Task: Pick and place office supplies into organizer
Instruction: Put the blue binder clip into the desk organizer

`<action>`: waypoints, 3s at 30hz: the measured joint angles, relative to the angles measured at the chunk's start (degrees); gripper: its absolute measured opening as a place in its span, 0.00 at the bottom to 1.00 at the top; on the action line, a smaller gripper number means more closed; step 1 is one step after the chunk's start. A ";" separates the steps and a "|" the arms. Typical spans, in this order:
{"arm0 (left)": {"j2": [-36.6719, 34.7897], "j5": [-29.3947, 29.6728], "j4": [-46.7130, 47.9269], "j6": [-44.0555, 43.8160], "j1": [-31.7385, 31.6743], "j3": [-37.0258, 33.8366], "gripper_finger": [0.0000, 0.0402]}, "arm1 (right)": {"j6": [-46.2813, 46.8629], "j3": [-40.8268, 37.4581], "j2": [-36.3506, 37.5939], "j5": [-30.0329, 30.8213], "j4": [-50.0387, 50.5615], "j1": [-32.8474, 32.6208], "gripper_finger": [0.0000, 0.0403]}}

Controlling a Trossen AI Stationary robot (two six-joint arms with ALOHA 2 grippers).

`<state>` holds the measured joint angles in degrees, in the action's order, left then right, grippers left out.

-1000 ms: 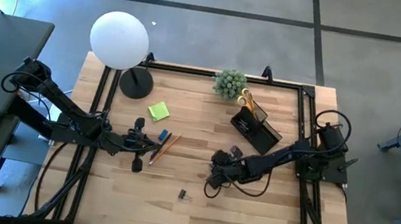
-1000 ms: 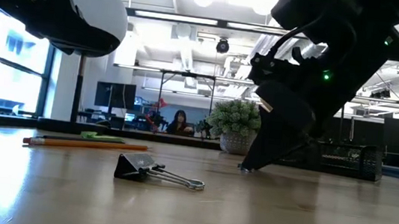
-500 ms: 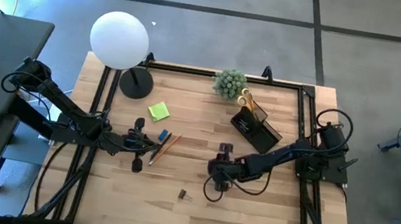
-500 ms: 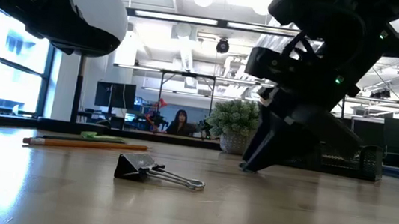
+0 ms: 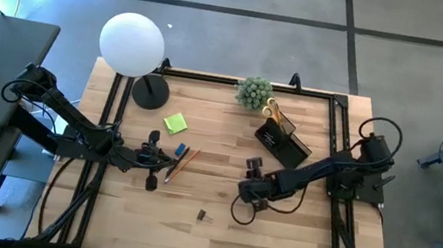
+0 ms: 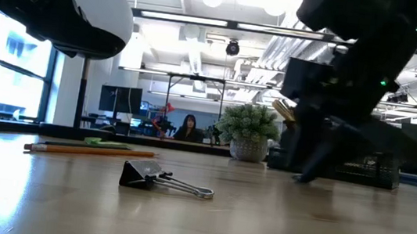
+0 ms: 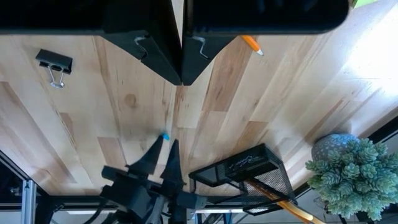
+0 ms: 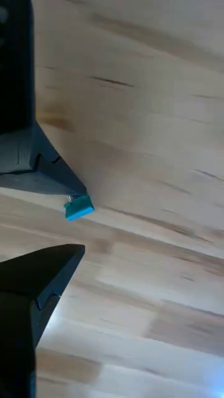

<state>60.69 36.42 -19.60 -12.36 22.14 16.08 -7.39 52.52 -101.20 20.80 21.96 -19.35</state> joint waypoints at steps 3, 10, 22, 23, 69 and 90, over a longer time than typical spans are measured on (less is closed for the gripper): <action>0.00 0.00 -0.01 0.00 0.01 0.00 0.00 | 0.99 -0.01 0.87 -2.05 1.77 -0.42 0.34; 0.00 0.00 -0.08 -0.01 0.01 0.00 0.00 | 6.56 -0.20 0.54 -4.13 0.75 -1.49 0.34; 0.00 0.00 -0.04 -0.09 0.00 -0.01 0.00 | 8.89 -0.32 0.39 -3.88 0.42 -2.50 0.22; 0.00 0.00 -0.06 -0.09 0.00 0.00 0.00 | 8.89 -0.32 0.39 -3.89 0.48 -2.50 0.19; 0.00 0.02 0.04 0.02 0.00 0.00 0.00 | -20.86 7.25 0.41 -9.17 12.46 2.85 0.36; 0.01 0.02 0.64 0.07 0.01 0.00 0.00 | -44.40 7.27 0.41 -16.76 13.54 6.35 0.32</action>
<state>60.69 36.45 -18.97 -12.29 22.14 16.08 -51.80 59.79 -100.79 4.04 35.51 -12.99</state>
